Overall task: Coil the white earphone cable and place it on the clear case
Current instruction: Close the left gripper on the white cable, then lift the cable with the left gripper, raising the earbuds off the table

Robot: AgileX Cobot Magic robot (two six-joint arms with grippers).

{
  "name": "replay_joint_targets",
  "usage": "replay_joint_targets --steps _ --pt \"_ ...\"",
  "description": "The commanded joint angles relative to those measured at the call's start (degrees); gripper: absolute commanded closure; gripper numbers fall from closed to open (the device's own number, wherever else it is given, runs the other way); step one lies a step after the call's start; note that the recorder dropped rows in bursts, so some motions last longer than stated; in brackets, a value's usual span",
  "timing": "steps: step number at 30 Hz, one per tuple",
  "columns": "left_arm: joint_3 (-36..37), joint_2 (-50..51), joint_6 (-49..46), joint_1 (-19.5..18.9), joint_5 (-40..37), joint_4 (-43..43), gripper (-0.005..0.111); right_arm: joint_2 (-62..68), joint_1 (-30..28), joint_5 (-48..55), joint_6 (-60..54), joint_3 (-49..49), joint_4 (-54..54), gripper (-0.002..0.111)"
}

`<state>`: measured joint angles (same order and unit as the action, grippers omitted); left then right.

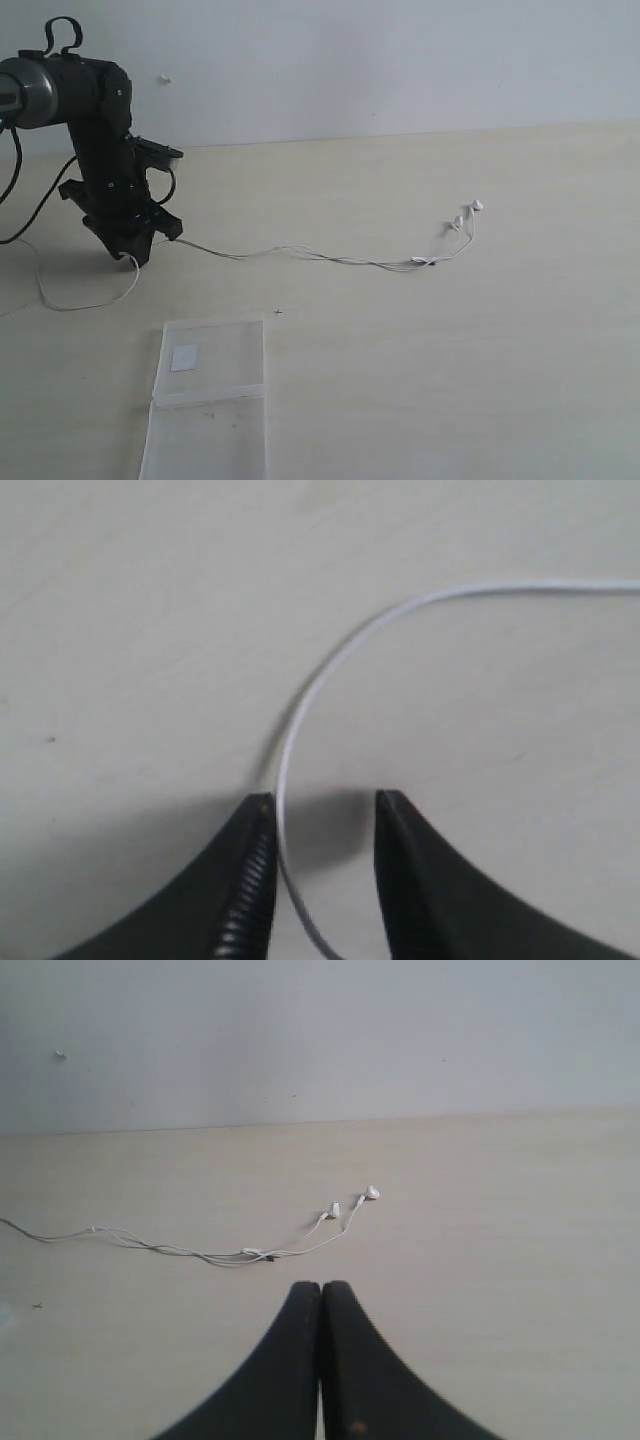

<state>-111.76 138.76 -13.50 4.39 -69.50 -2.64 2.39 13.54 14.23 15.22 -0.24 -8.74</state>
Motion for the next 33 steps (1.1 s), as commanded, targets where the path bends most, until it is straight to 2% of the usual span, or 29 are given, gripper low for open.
replay_joint_targets --steps 1,8,20,25,33 --pt "-0.4 -0.2 1.0 0.2 -0.5 0.8 0.084 -0.4 -0.3 -0.6 -0.2 0.2 -0.2 0.108" --pt "-0.4 -0.2 1.9 0.2 -0.5 0.5 0.106 -0.4 -0.3 -0.6 -0.2 0.2 -0.2 0.108" --pt "-0.4 -1.8 -1.2 0.2 2.5 0.7 0.107 -0.4 -0.3 -0.6 -0.2 0.2 -0.2 0.108" --pt "-0.4 -6.2 -1.1 0.2 5.6 3.4 0.107 -0.4 -0.3 -0.6 -0.2 0.2 -0.2 0.108" --pt "-0.4 -15.3 -1.1 -0.5 5.4 4.5 0.107 -0.4 -0.3 -0.6 -0.2 0.2 -0.2 0.108"
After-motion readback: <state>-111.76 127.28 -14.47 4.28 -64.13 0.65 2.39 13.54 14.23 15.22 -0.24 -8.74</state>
